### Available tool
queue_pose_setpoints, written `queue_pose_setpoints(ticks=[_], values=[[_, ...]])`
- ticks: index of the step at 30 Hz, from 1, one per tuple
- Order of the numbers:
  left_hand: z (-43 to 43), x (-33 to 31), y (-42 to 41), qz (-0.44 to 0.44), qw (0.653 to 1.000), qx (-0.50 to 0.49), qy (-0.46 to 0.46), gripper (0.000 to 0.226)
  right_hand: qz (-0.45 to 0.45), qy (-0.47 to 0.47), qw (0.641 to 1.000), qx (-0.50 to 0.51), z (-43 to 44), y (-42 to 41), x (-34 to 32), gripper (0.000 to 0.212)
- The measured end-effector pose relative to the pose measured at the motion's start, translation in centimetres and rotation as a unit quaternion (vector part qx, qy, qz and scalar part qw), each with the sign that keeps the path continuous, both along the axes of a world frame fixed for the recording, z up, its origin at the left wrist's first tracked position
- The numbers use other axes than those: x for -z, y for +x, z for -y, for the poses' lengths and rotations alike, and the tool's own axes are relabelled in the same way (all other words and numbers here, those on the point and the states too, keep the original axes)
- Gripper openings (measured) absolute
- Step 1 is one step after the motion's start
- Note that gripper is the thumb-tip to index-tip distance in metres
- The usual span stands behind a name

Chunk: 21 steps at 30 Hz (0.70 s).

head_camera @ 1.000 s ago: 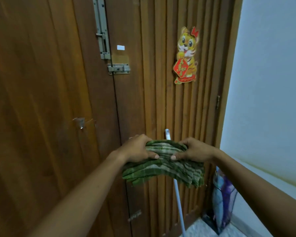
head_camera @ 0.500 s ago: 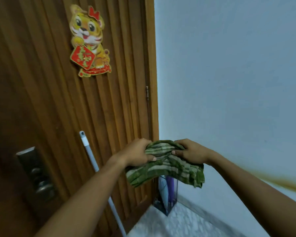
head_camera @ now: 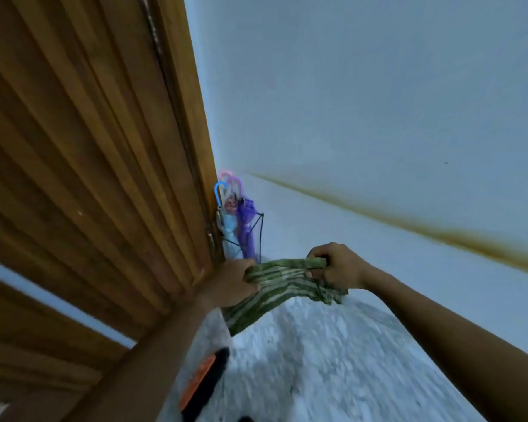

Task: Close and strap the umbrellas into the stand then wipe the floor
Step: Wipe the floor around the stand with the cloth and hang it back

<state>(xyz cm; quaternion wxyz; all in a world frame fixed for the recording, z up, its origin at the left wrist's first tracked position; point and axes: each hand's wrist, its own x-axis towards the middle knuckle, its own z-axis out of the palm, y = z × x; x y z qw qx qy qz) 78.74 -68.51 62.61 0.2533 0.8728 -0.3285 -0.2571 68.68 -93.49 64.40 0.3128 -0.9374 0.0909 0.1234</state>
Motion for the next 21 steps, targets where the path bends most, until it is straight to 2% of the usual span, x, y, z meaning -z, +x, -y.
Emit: queue_pose_setpoints(ticks=[2,7,11,14,21], values=[[1.4,4.8,1.3,-0.009,1.0,-0.024,0.007,0.023,-0.034,-0.018,0.999,0.009,1.5,1.5,4.3,0.003],[4.6,18.4,3.8,-0.047,0.992,-0.11,0.031,0.017,-0.077,-0.028,0.994,0.078,3.9,5.2,17.4,0.021],[7.3,32.8,4.8,-0.069,0.989,-0.128,0.042,0.015,-0.077,-0.035,0.99,0.115,5.2,7.7,33.0,0.032],[8.9,45.3,5.8,-0.118,0.982,-0.136,0.055,0.005,-0.072,-0.055,0.984,0.156,5.9,9.4,45.6,0.029],[11.1,68.9,9.1,-0.183,0.964,-0.188,0.041,0.016,-0.051,-0.059,0.965,0.25,6.4,14.6,68.8,0.038]])
